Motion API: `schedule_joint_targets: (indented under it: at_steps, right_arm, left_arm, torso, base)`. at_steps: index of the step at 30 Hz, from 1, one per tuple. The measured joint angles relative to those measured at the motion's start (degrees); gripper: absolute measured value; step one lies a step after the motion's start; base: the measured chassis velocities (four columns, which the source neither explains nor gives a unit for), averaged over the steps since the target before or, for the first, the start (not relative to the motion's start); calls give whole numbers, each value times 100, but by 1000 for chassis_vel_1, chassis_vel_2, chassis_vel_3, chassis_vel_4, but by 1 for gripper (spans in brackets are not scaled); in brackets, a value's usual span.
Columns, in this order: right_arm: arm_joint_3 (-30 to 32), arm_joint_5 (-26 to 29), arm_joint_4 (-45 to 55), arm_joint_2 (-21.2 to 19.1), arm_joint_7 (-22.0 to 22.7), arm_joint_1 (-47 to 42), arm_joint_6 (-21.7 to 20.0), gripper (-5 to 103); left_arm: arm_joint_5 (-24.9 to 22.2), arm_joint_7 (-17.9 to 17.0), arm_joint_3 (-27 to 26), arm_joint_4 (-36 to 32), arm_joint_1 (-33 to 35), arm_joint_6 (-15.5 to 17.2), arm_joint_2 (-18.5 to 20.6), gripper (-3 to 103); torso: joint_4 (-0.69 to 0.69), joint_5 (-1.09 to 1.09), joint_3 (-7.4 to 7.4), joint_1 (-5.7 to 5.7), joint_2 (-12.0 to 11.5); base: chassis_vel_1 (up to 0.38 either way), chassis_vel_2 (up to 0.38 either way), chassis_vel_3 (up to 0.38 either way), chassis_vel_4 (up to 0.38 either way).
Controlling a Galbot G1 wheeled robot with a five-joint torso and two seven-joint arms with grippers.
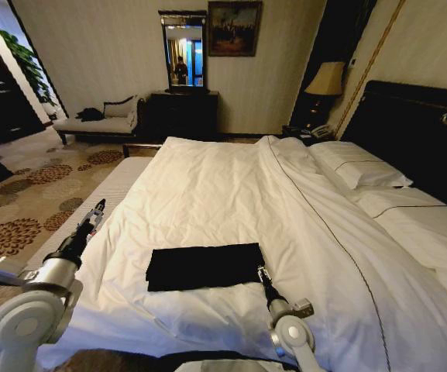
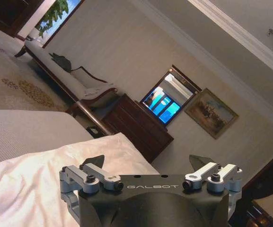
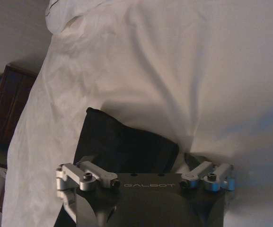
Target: Fold the clothes on the bed.
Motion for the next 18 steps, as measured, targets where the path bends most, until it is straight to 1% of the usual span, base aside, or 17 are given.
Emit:
schedule_joint_targets:
  at_steps: [1, 4, 6, 9, 10, 14, 16, 18]
  right_arm:
    - [0, 0, 0, 0, 0, 0, 0, 97]
    - [-48, 19, -2, 80, -30, 42, 2, 82]
    - [-51, 21, -15, 93, -37, 69, 3, 82]
    - [-38, 44, -83, 103, -46, 169, 23, 65]
    - [-38, 44, -83, 103, -46, 169, 23, 65]
    - [-20, 72, -181, 112, -52, 287, 25, 44]
    - [-19, 71, -225, 115, -54, 324, 26, 44]
    - [-18, 57, -319, 121, -62, 396, 31, 33]
  left_arm:
    - [0, 0, 0, 0, 0, 0, 0, 100]
    - [51, 0, 33, -16, 26, -2, -48, 100]
    - [60, 0, 40, -20, 29, -2, -57, 100]
    - [72, -1, 45, -34, 42, -3, -62, 100]
    - [72, -1, 45, -34, 42, -3, -62, 100]
    - [91, -2, 58, -36, 48, -3, -67, 100]
    - [107, -2, 76, -36, 46, -3, -78, 100]
    - [146, -2, 117, -36, 40, -3, -99, 100]
  torso:
    - [0, 0, 0, 0, 0]
    - [1, 0, 0, 0, 0]
    - [0, 0, 0, 0, 0]
    - [1, 1, 0, 0, 0]
    - [1, 1, 0, 0, 0]
    - [1, 1, 0, 0, 0]
    - [1, 1, 0, 0, 0]
    - [1, 1, 0, 0, 0]
  base:
    - [0, 0, 0, 0]
    - [0, 0, 0, 0]
    - [0, 0, 0, 0]
    - [0, 0, 0, 0]
    - [0, 0, 0, 0]
    - [0, 0, 0, 0]
    - [0, 0, 0, 0]
    - [0, 0, 0, 0]
